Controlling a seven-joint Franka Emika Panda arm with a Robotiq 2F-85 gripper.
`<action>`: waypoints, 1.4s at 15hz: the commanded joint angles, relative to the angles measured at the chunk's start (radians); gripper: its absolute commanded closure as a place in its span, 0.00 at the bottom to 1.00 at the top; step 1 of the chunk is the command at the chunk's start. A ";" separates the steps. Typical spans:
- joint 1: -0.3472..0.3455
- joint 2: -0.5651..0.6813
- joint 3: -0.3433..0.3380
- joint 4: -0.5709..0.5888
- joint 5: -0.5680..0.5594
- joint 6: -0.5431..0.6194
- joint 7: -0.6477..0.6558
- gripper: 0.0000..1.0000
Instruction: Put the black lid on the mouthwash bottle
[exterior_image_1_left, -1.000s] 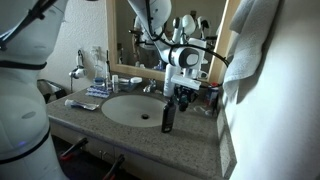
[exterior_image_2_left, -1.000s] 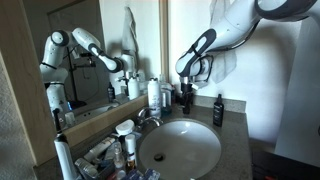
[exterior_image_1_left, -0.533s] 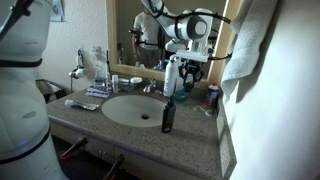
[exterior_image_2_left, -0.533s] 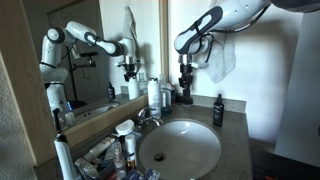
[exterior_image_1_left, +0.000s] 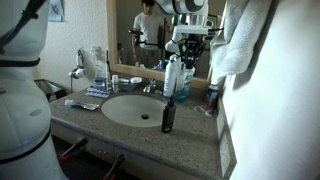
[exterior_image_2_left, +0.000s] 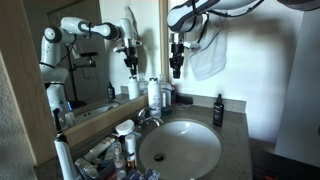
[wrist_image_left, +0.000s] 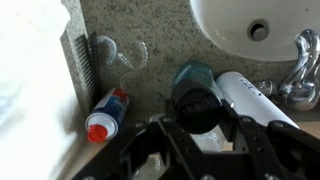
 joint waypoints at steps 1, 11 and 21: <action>0.012 0.063 0.008 0.119 -0.011 -0.018 0.000 0.80; 0.016 0.129 0.031 0.268 0.000 -0.013 -0.001 0.80; 0.023 0.178 0.060 0.313 -0.001 -0.048 -0.006 0.80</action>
